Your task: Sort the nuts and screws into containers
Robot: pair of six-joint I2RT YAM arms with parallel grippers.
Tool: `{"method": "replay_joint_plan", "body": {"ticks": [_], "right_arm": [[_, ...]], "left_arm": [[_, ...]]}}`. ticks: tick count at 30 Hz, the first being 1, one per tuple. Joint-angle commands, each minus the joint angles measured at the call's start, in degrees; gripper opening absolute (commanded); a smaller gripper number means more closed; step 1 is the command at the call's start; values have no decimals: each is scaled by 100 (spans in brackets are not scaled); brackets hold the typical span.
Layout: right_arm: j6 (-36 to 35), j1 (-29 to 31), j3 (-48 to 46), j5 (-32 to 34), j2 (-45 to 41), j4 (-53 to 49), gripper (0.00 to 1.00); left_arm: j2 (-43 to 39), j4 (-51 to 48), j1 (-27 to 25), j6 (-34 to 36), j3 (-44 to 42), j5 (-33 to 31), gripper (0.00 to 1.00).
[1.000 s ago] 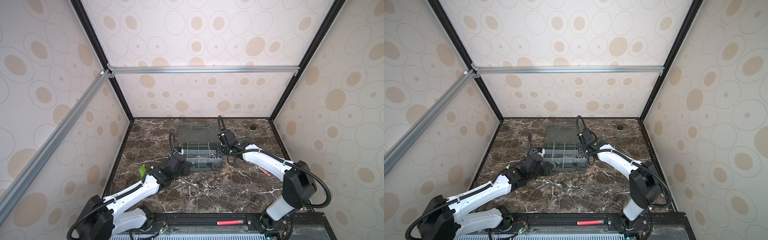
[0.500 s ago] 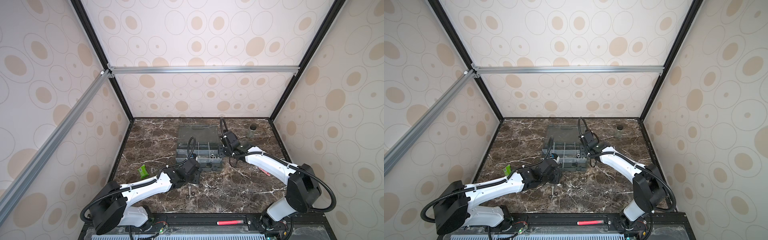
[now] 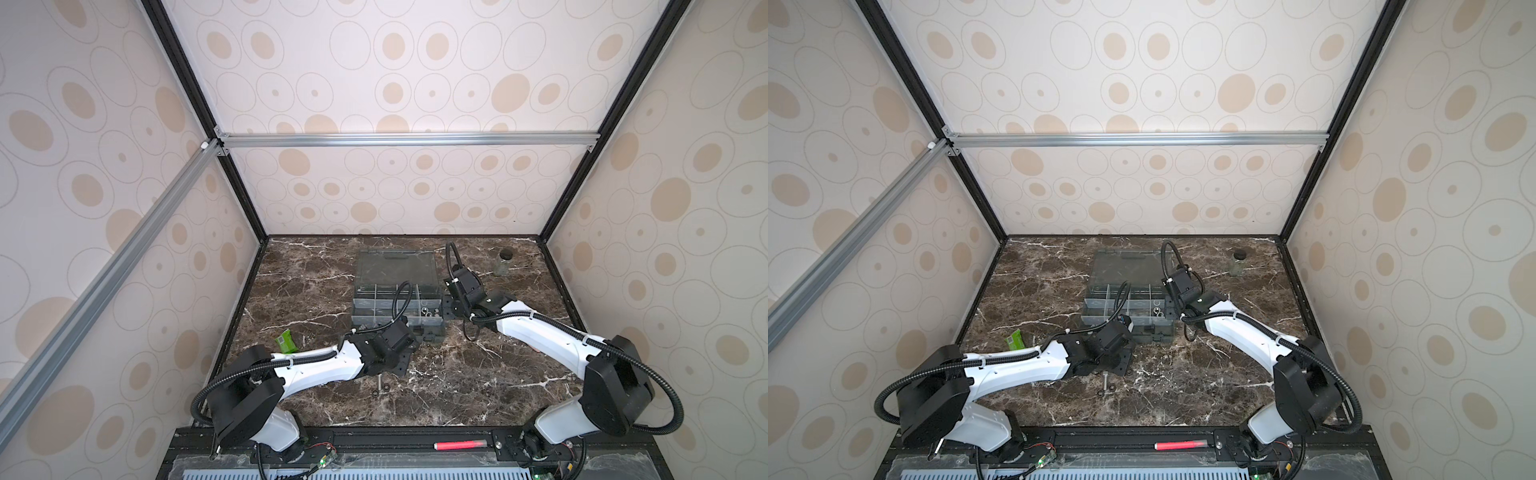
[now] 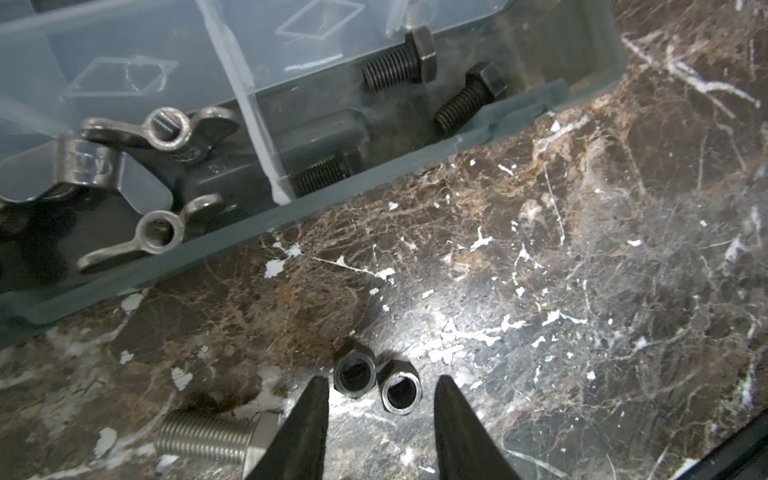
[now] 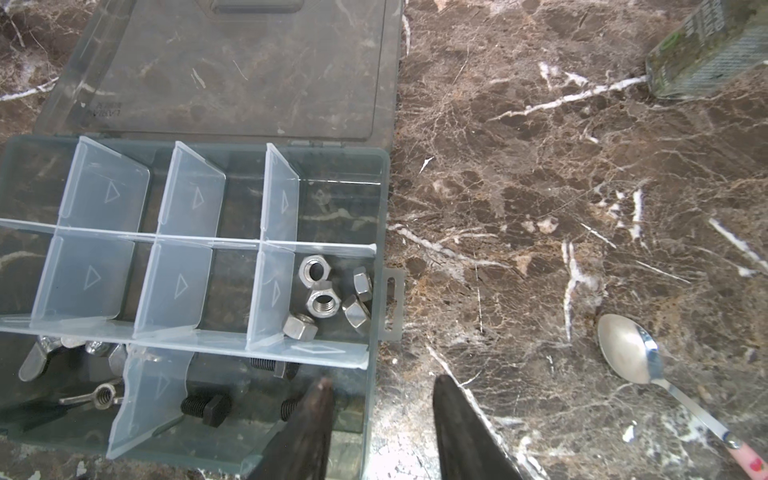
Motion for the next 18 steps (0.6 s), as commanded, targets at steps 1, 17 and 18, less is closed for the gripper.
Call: {"method": "replay_joint_plan", "body": {"ticks": [1, 17, 18], "right_arm": [[189, -23, -161, 174, -275, 176, 43], [293, -23, -465, 174, -487, 365, 44], [294, -23, -465, 170, -470, 366, 44]], "left_arm": [[125, -348, -57, 238, 307, -113, 42], [592, -323, -66, 315, 367, -244, 43], [617, -336, -66, 324, 369, -268, 43]]}}
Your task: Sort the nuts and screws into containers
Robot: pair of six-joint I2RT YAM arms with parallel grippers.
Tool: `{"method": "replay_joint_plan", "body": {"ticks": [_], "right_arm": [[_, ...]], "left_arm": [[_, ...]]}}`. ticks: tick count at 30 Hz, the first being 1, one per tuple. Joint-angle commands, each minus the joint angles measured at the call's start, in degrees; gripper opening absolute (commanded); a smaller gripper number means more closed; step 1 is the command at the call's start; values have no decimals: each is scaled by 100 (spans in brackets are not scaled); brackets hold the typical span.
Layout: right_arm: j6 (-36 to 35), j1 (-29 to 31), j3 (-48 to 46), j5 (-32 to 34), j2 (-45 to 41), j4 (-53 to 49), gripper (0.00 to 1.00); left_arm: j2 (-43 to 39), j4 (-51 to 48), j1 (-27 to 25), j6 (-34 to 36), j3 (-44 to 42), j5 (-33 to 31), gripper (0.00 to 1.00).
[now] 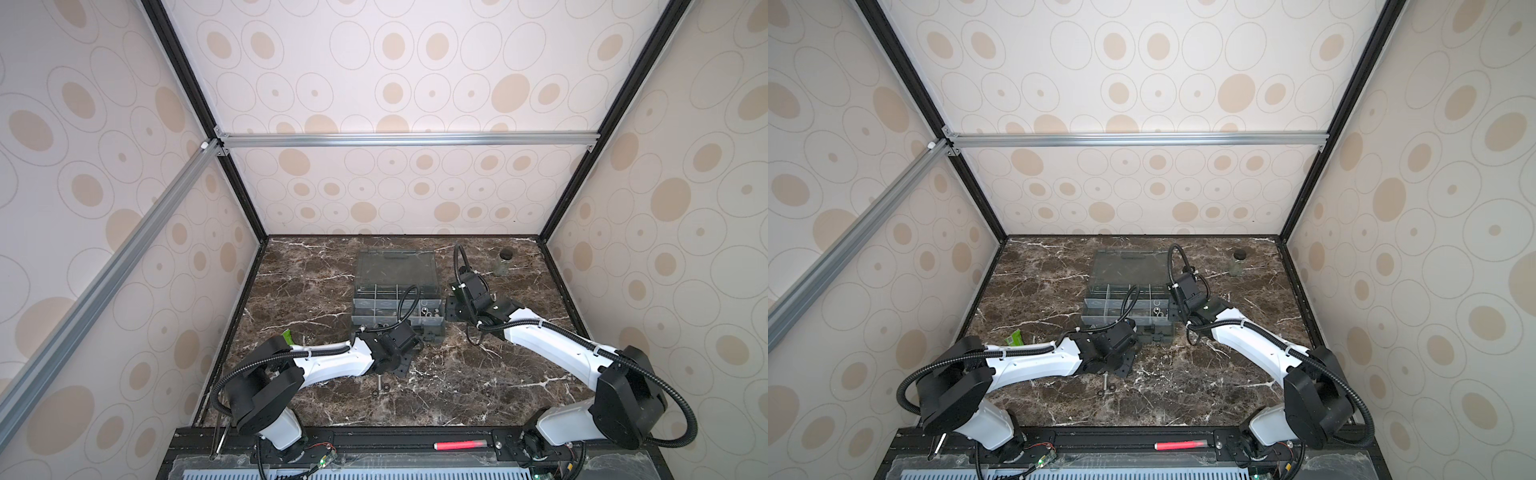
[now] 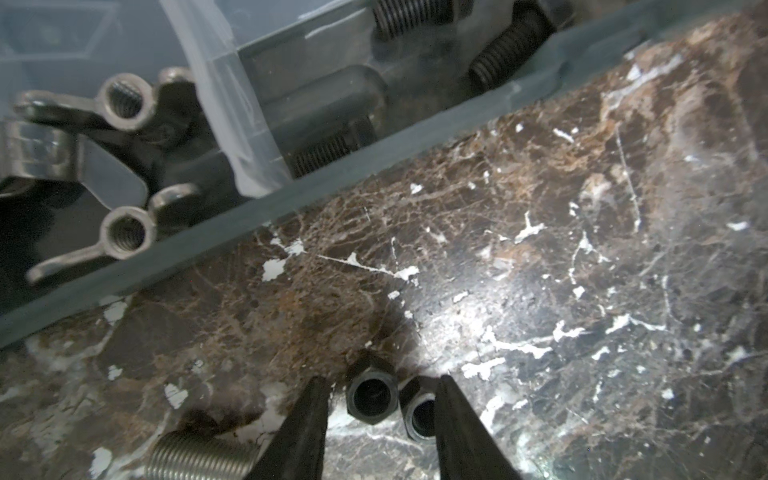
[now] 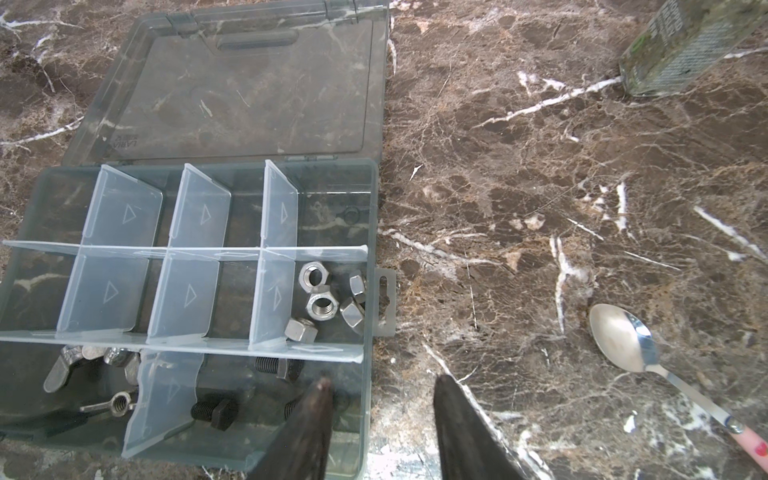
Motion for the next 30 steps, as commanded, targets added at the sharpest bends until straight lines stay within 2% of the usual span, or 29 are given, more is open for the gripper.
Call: {"method": "replay_joint_plan", "body": {"ticks": [1, 30], "right_arm": [[81, -28, -72, 92, -84, 56, 44], [131, -26, -93, 38, 33, 80, 44]], "left_arm": [[103, -209, -59, 150, 234, -169, 43], [271, -159, -63, 187, -21, -307, 37]]}}
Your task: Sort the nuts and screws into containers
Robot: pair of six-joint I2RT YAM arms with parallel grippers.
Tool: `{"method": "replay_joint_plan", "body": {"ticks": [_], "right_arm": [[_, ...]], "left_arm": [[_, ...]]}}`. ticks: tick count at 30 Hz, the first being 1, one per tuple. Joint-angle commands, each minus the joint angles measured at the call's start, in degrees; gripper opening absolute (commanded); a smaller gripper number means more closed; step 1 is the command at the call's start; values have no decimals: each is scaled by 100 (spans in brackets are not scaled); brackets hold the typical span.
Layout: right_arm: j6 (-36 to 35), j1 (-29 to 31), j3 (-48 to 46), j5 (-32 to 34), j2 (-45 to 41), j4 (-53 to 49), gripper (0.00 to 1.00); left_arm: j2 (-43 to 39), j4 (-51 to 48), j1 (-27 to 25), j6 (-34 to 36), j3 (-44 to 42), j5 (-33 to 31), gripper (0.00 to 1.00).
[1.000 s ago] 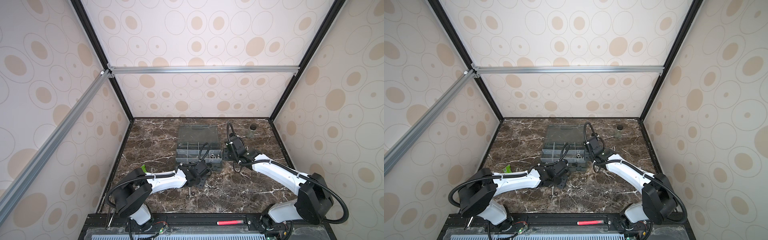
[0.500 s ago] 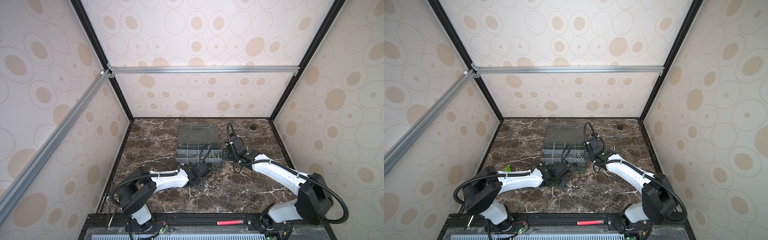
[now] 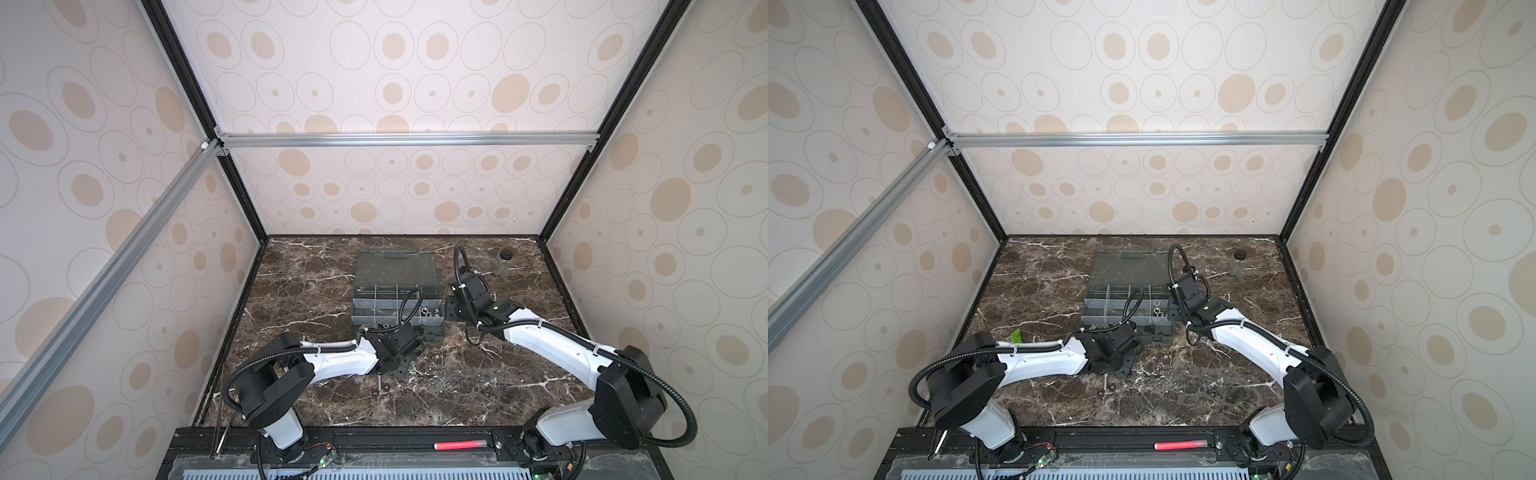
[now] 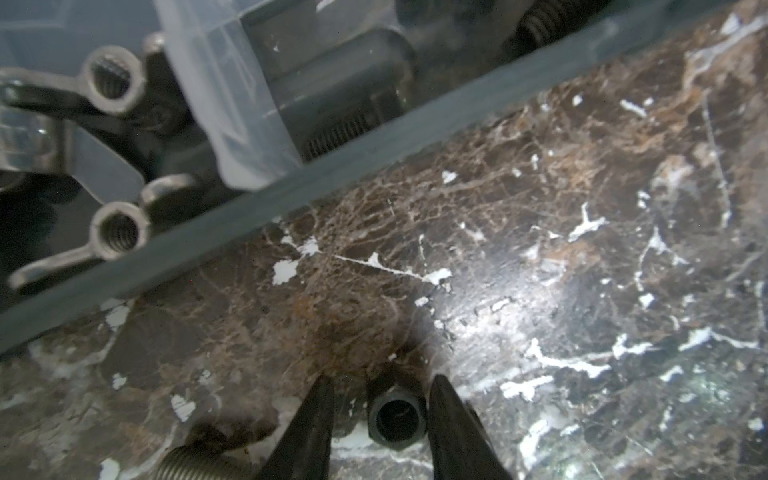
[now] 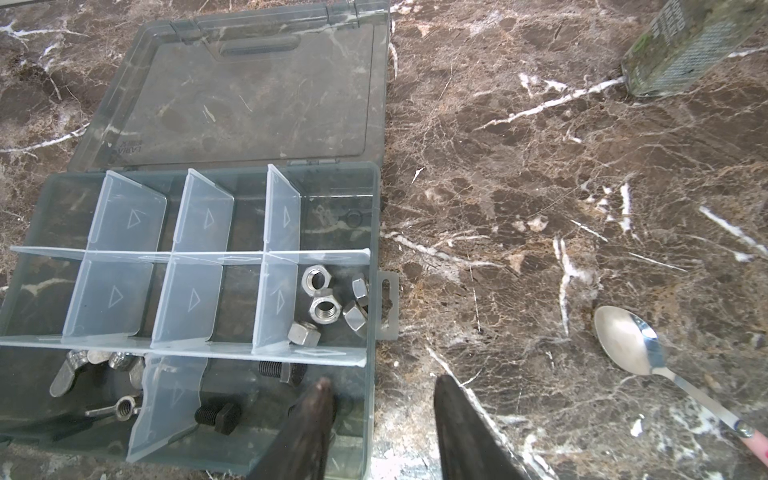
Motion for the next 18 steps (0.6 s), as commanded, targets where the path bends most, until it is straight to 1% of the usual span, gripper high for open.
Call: {"method": "replay_joint_plan", "body": {"ticks": [1, 11, 18], "right_arm": [[98, -28, -87, 42, 27, 15, 44], [123, -25, -129, 35, 0, 33, 44], [148, -23, -157, 30, 9, 37, 44]], "left_arm": [[11, -111, -64, 77, -43, -103, 37], [70, -32, -82, 69, -66, -39, 29], [57, 67, -90, 58, -76, 57, 20]]}}
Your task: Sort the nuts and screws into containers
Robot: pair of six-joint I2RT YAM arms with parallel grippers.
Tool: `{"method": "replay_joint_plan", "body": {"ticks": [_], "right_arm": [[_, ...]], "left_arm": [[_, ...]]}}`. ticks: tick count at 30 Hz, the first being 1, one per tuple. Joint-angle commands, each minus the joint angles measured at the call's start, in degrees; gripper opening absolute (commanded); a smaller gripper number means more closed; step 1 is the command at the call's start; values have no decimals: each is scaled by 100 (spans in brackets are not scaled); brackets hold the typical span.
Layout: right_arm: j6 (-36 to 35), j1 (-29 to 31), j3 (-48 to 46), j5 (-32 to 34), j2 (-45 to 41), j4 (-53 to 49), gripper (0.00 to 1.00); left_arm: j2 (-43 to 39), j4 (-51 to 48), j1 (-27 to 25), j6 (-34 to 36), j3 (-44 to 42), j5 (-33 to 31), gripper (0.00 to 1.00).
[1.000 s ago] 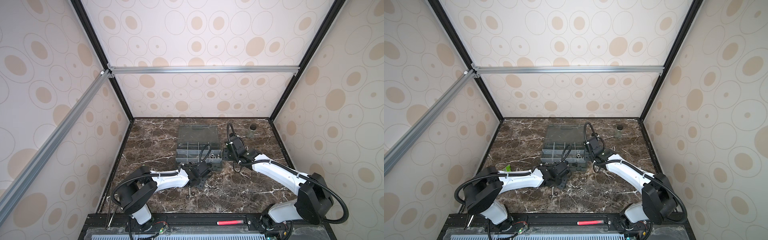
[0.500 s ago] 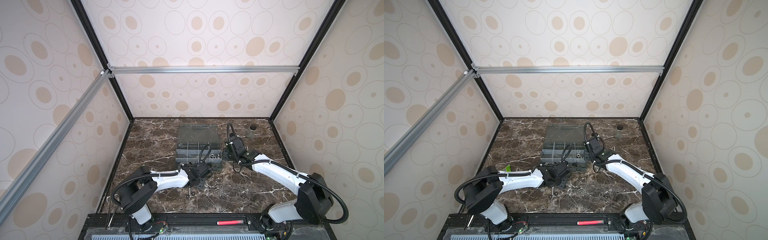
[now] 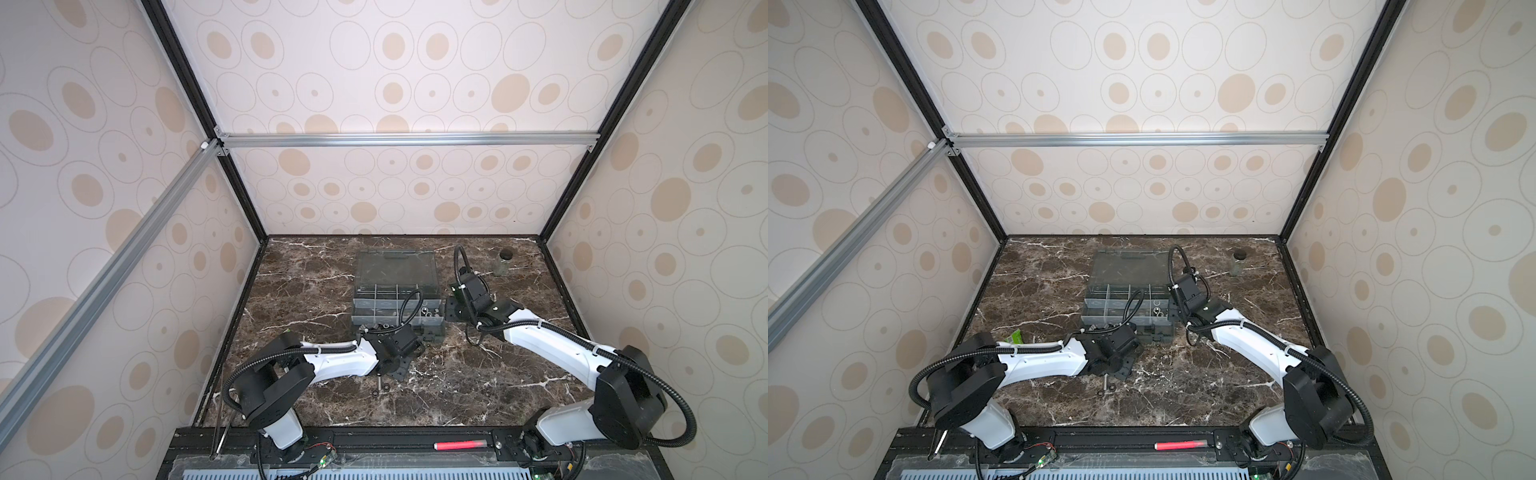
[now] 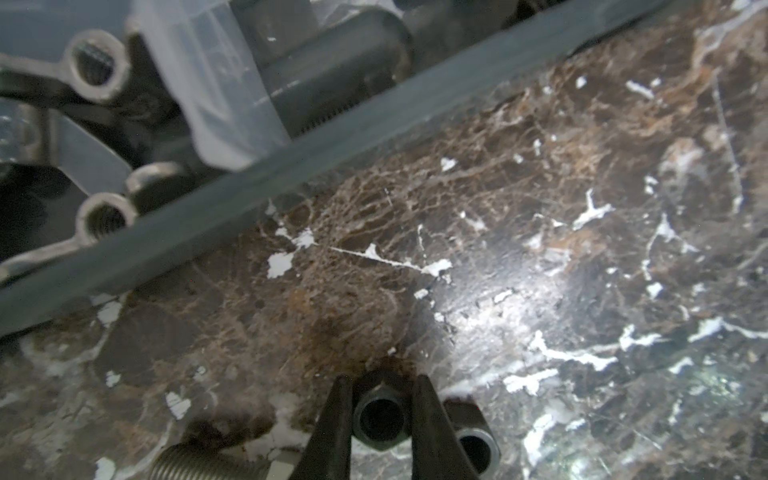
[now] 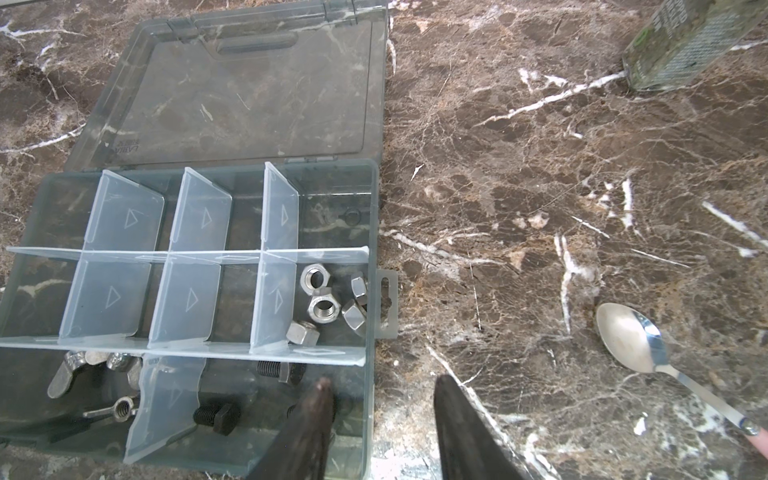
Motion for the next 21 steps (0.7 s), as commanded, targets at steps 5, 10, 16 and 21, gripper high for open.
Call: {"method": "replay_joint_plan", "body": {"ticks": [5, 10, 16, 21], "right_arm": [[83, -28, -99, 33, -33, -25, 44], [45, -29, -174, 161, -147, -75, 44], [35, -28, -216, 300, -334, -143, 44], [21, -38, -276, 398, -486, -161, 44]], "left_arm": [[26, -49, -49, 130, 80, -3, 19], [-332, -281, -2, 443, 543, -196, 18], [-463, -213, 465, 707, 1419, -248, 19], [29, 7, 943, 992, 2137, -163, 19]]}}
